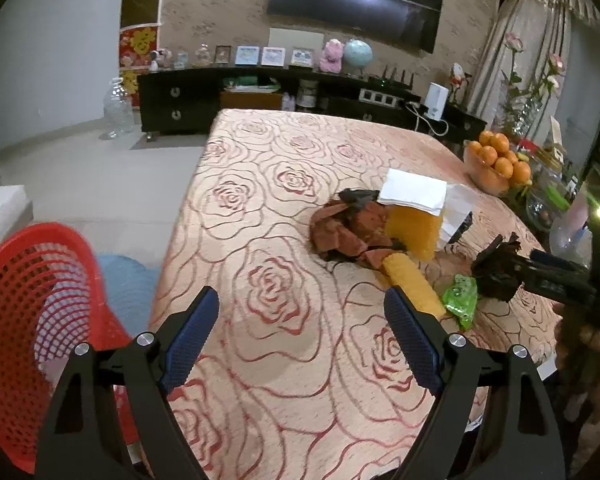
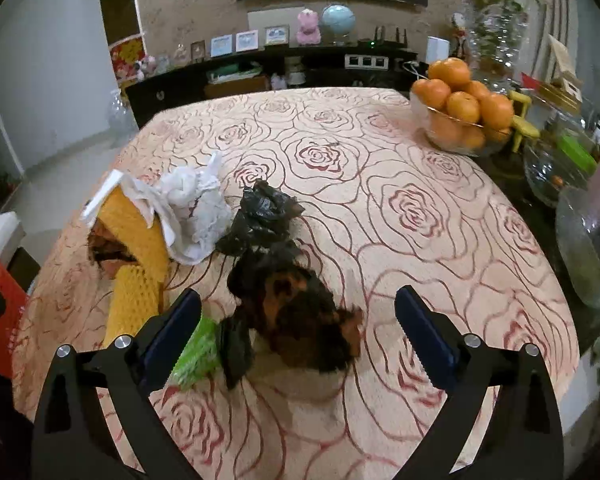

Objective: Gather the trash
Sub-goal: 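Grasp the yellow foam fruit net with the left gripper while the right grasps dark brown crumpled trash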

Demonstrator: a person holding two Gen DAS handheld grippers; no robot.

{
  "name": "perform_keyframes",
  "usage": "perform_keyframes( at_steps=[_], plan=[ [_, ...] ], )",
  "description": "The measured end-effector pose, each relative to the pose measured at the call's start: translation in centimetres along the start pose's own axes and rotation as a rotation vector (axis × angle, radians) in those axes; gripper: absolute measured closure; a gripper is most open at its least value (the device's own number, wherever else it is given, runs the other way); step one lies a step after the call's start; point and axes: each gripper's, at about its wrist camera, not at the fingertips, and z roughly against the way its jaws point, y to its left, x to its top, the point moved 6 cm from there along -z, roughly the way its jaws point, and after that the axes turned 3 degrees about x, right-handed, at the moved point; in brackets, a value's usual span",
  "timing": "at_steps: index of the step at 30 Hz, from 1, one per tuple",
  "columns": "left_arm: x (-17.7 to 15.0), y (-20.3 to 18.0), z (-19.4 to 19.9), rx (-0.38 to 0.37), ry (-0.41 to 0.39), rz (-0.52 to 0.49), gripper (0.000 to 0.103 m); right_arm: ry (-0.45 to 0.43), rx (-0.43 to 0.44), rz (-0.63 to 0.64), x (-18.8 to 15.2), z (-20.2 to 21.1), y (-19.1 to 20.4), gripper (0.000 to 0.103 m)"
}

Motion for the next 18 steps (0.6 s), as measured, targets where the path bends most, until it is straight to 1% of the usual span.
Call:
perform_keyframes(
  at_steps=[2, 7, 9, 11, 12, 14, 18],
  plan=[
    [0.3, -0.7, -0.5, -0.007, 0.006, -0.005, 0.021, 0.018, -0.013, 0.012, 0.2, -1.0, 0.0, 0.008],
    [0.8, -3.0, -2.0, -0.054, 0.024, -0.018, 0.021, 0.045, 0.012, -0.007, -0.1, -1.9, 0.0, 0.009],
    [0.8, -4.2, -3.1, -0.078, 0.045, -0.025, 0.021, 0.059, 0.009, 0.0, -0.3, -2.2, 0.1, 0.012],
    [0.6, -5.3, -4.1, -0.094, 0.066, -0.037, 0.021, 0.085, 0.015, -0.002, -0.6, -2.7, 0.2, 0.022],
    [0.5, -6.0, -4.6, -0.103, 0.075, -0.045, 0.021, 0.099, 0.017, -0.004, -0.8, -3.0, 0.1, 0.025],
    [0.1, -7.2, -5.7, -0.117, 0.096, -0.062, 0.021, 0.125, 0.021, -0.014, -1.2, -3.5, -0.1, 0.035],
    [-0.4, -8.6, -7.4, -0.133, 0.13, -0.078, 0.022, 0.13, 0.025, -0.02, -1.4, -3.5, -0.4, 0.046]
  ],
)
